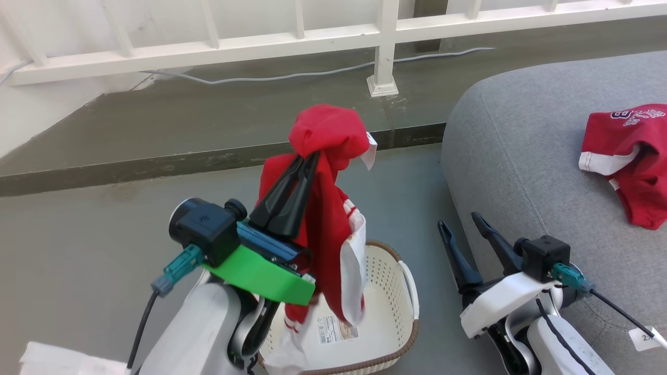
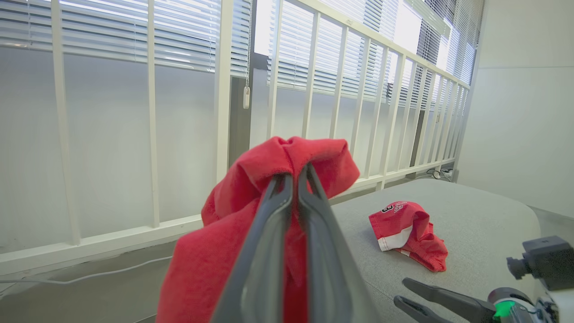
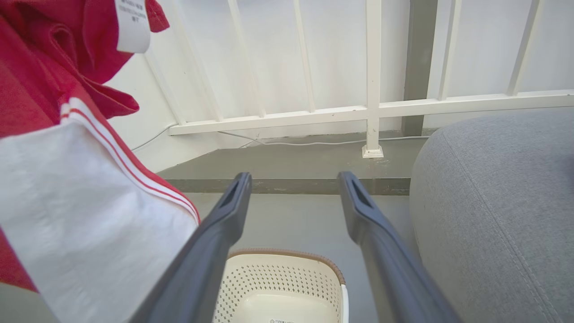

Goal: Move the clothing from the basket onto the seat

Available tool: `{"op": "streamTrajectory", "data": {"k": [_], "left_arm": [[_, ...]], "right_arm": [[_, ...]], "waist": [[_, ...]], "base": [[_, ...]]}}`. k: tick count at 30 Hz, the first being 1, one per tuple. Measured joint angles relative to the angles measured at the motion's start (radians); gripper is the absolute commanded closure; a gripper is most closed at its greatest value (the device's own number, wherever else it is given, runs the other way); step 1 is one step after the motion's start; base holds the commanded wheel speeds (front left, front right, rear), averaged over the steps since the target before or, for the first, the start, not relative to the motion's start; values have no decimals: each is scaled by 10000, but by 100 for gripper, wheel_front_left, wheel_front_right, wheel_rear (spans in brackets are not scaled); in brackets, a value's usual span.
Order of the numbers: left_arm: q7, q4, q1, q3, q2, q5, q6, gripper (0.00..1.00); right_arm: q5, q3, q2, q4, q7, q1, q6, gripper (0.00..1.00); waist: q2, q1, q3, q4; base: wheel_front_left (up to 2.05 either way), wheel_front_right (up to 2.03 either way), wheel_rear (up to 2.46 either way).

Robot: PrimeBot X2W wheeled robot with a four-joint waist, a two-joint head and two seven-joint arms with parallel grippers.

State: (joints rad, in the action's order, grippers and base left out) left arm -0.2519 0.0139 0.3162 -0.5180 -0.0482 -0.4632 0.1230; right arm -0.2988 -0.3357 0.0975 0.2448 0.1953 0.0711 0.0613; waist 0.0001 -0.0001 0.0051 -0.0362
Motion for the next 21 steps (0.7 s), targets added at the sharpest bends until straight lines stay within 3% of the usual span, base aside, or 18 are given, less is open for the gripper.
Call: {"op": "streamTrajectory", "data": {"k": [21], "left_arm": [[447, -1296, -774, -140, -368, 4, -148, 100]], "right_arm": [[-15, -59, -13, -784, -198, -203, -29, 0]], "waist": [[0, 0, -23, -78]], "base": [[0, 0, 0]]}}
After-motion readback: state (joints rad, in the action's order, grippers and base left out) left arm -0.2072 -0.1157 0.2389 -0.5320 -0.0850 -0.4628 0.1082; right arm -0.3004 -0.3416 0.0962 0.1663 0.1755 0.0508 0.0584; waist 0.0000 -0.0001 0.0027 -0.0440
